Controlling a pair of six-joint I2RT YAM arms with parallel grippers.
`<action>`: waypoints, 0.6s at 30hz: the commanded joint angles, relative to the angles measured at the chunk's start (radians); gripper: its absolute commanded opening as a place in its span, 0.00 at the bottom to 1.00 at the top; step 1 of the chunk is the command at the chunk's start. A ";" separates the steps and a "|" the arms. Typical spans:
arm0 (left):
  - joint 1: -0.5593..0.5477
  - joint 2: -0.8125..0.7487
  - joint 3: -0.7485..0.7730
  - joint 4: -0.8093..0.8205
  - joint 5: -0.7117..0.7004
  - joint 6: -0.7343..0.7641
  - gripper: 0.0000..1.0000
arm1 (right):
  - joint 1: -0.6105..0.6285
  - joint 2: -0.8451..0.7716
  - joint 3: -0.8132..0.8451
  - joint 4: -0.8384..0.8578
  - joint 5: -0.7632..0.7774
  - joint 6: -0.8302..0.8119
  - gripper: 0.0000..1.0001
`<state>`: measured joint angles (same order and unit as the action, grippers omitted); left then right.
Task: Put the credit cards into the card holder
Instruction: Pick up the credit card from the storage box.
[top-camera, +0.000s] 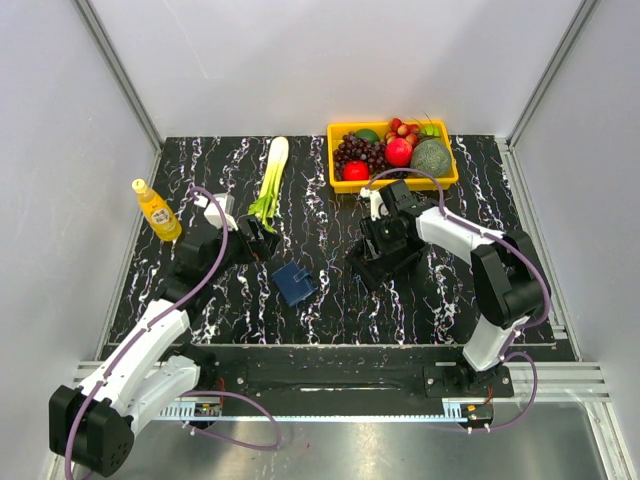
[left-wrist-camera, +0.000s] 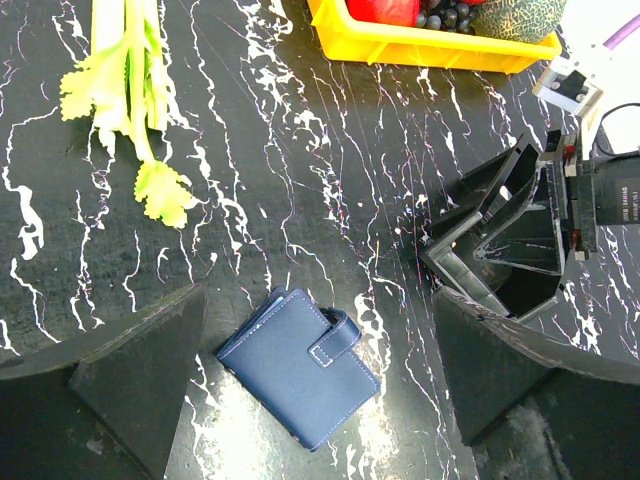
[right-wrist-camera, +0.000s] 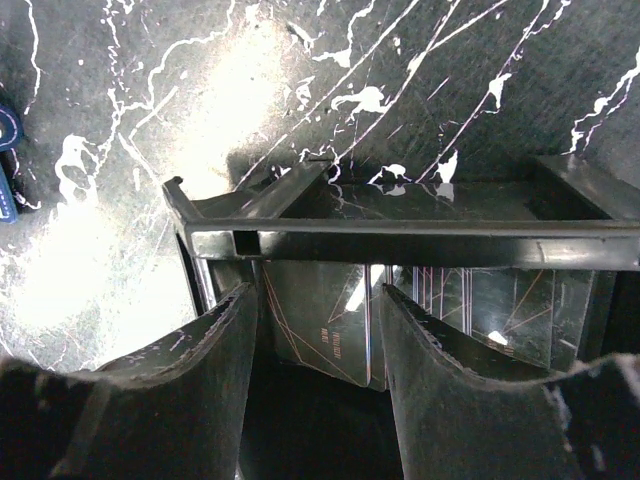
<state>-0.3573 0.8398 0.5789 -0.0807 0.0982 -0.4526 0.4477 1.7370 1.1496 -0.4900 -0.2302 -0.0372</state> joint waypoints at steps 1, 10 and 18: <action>-0.002 0.005 0.010 0.035 0.017 0.000 0.99 | -0.006 0.022 -0.002 0.019 0.002 0.014 0.57; -0.002 0.010 0.007 0.039 0.017 0.000 0.99 | -0.006 0.027 -0.010 0.014 -0.060 0.010 0.52; -0.002 0.008 0.006 0.038 0.014 -0.001 0.99 | -0.006 0.036 0.005 -0.009 -0.106 -0.004 0.50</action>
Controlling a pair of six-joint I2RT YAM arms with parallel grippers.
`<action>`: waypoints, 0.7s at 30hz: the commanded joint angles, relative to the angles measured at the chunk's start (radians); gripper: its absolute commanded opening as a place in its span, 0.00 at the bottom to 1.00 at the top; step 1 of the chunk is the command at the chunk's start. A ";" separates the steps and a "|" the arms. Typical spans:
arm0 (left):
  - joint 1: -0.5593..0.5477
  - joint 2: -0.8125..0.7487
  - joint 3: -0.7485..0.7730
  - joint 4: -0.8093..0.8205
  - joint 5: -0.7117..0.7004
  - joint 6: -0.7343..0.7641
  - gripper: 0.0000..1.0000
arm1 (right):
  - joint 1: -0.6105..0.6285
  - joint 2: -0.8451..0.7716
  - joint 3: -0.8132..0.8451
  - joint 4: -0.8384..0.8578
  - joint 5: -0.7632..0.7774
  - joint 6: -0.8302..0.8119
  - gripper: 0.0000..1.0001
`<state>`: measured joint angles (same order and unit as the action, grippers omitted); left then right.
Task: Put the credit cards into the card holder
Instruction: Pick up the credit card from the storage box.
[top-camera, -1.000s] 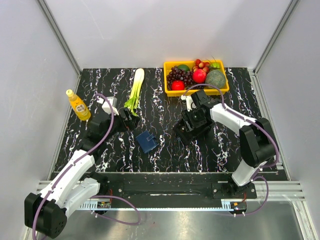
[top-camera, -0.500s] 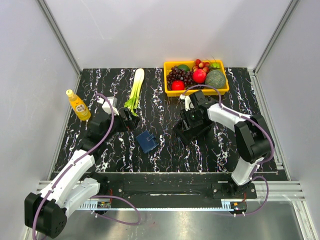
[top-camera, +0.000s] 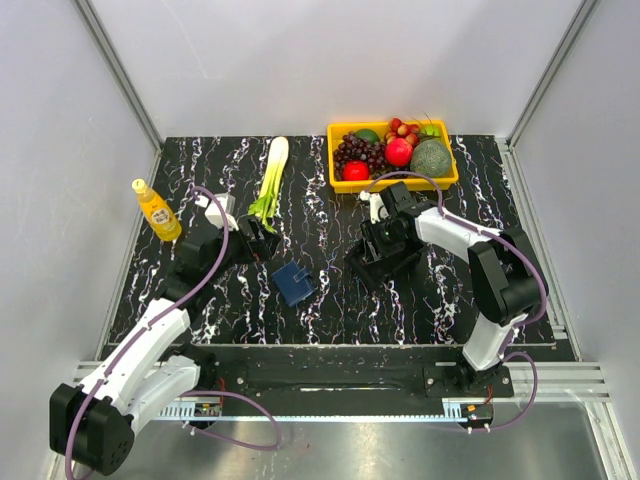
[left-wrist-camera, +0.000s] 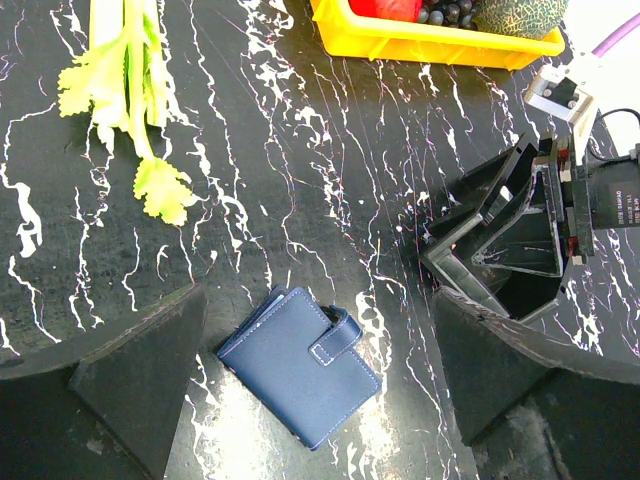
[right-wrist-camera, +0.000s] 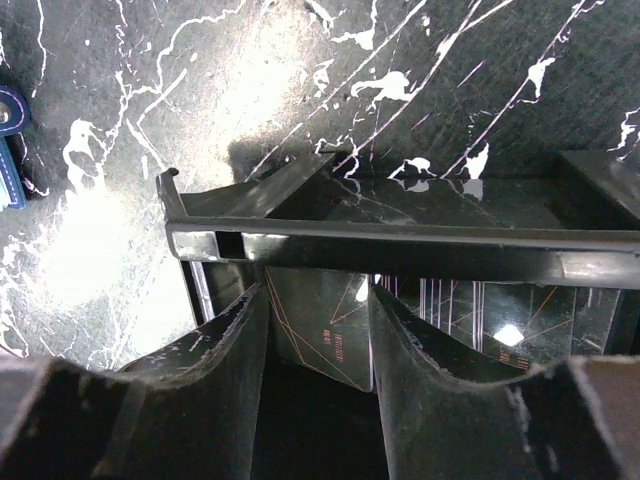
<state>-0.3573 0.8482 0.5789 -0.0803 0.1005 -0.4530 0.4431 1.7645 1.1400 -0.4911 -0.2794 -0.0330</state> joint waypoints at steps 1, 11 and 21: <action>-0.002 0.000 0.004 0.039 0.013 -0.001 0.99 | -0.001 0.010 0.018 -0.012 -0.055 -0.010 0.49; -0.002 0.014 0.009 0.045 0.019 0.000 0.99 | 0.000 -0.057 0.020 -0.015 -0.142 -0.010 0.45; -0.002 0.014 0.006 0.051 0.018 -0.001 0.99 | -0.001 -0.051 0.020 -0.033 -0.224 -0.007 0.40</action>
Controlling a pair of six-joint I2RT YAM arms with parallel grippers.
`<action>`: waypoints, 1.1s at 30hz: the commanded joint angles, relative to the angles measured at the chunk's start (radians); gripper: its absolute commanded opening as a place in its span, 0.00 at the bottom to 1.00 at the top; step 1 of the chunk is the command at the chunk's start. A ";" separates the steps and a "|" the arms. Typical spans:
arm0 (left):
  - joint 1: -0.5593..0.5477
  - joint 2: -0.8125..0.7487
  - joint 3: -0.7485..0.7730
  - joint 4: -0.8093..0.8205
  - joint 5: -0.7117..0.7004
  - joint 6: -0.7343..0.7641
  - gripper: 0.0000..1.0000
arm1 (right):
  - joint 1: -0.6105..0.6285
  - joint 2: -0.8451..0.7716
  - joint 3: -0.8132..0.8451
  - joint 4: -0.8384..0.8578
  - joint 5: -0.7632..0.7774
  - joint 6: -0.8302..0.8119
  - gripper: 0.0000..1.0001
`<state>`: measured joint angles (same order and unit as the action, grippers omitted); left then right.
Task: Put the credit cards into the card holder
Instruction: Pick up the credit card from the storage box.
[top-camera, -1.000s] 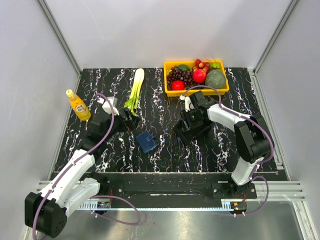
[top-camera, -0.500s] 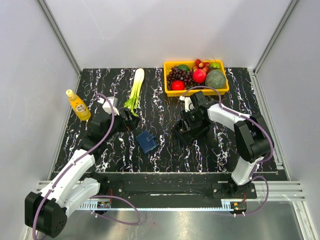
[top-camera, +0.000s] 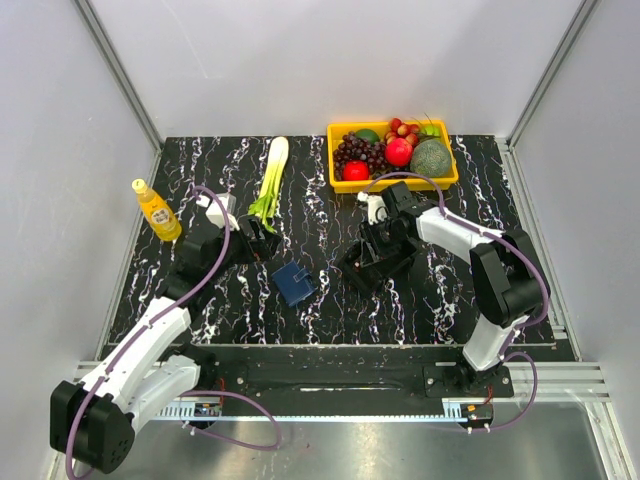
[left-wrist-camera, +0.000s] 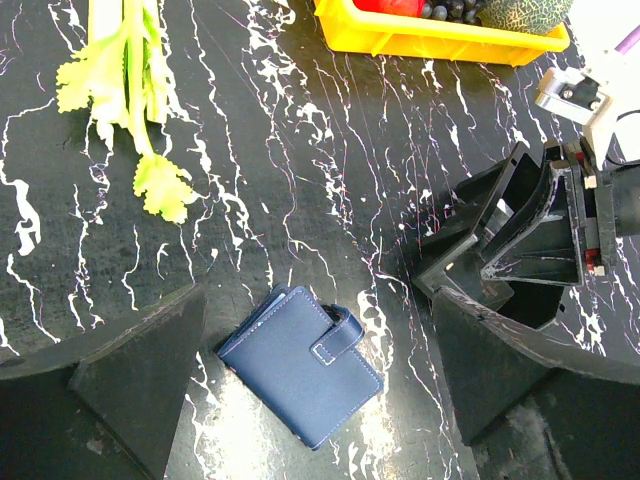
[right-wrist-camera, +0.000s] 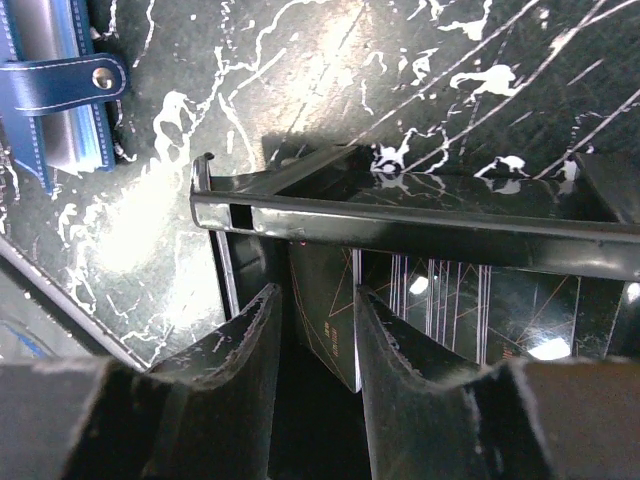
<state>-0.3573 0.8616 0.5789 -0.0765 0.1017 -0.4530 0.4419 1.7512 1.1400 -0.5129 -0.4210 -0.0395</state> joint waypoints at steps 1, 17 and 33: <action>-0.002 0.002 0.006 0.047 0.015 -0.001 0.99 | 0.000 -0.036 0.020 -0.012 -0.087 0.001 0.38; 0.000 -0.010 0.004 0.044 0.010 -0.004 0.99 | 0.001 -0.039 -0.002 0.005 -0.179 0.012 0.24; -0.002 -0.013 -0.001 0.043 0.009 -0.004 0.99 | 0.001 0.042 0.041 -0.036 0.014 0.012 0.50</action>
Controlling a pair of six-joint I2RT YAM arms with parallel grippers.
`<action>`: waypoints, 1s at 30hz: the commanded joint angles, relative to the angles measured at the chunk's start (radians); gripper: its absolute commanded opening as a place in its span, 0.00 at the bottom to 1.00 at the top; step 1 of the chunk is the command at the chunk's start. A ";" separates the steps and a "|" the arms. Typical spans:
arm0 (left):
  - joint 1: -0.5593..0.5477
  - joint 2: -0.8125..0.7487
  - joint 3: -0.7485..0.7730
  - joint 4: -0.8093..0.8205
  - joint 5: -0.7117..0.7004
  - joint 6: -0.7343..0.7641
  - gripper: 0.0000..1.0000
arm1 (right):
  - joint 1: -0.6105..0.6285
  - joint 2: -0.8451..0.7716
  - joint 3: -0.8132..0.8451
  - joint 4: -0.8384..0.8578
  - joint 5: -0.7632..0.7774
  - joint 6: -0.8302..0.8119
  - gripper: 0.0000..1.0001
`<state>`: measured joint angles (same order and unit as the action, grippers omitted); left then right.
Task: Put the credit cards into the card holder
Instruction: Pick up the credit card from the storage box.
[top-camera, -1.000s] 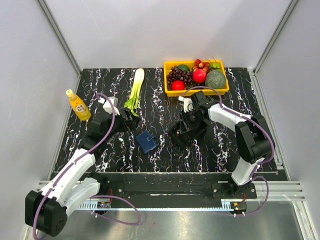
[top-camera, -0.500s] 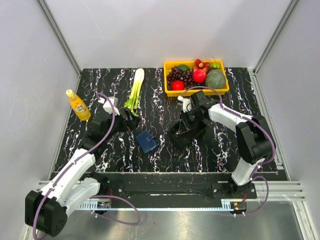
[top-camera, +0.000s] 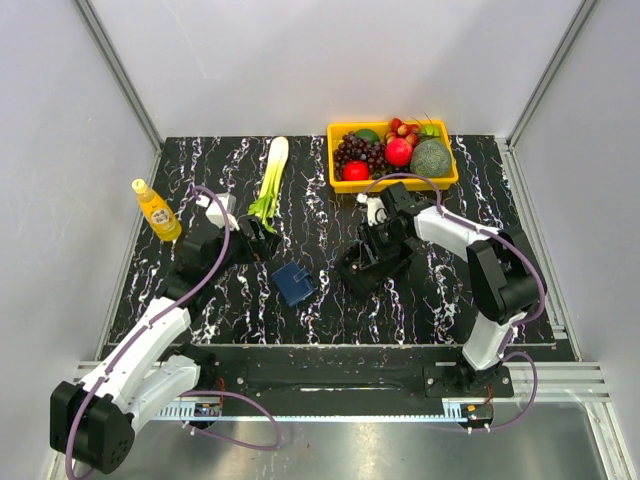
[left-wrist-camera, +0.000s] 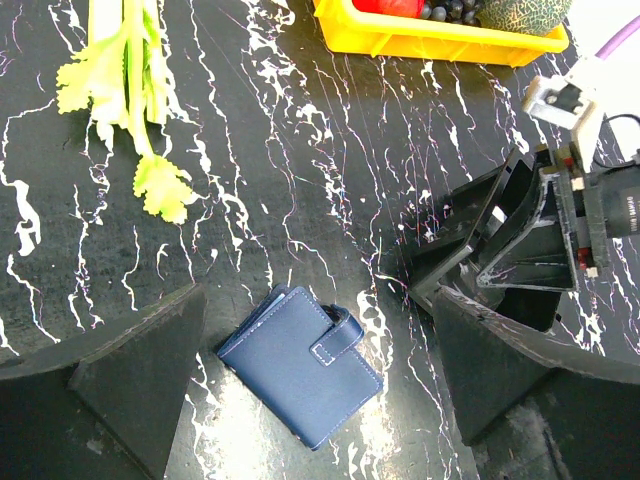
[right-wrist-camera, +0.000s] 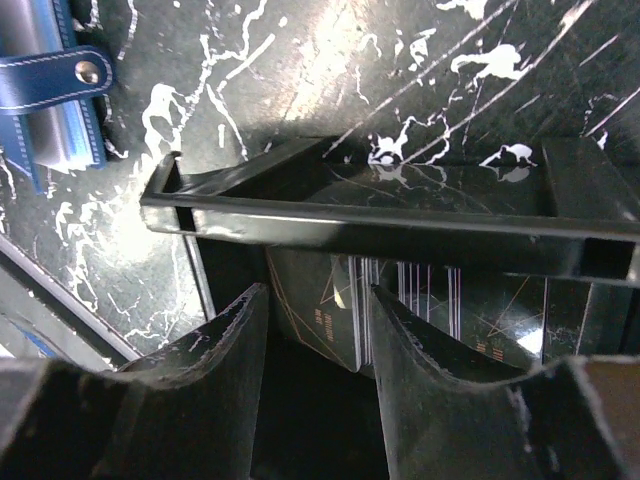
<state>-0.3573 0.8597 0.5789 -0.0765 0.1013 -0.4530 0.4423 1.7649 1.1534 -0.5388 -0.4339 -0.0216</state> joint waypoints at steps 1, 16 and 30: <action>-0.002 -0.011 0.001 0.043 0.008 -0.003 0.99 | 0.001 0.027 0.025 -0.004 0.029 -0.005 0.50; -0.002 0.016 0.002 0.055 0.023 -0.006 0.99 | 0.001 -0.011 0.015 -0.003 -0.095 -0.021 0.35; -0.241 0.228 0.045 0.103 0.109 -0.165 0.98 | 0.003 -0.021 0.032 -0.006 -0.199 -0.015 0.29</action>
<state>-0.4915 1.0233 0.5793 -0.0498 0.1699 -0.5270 0.4419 1.7851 1.1538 -0.5442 -0.5636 -0.0319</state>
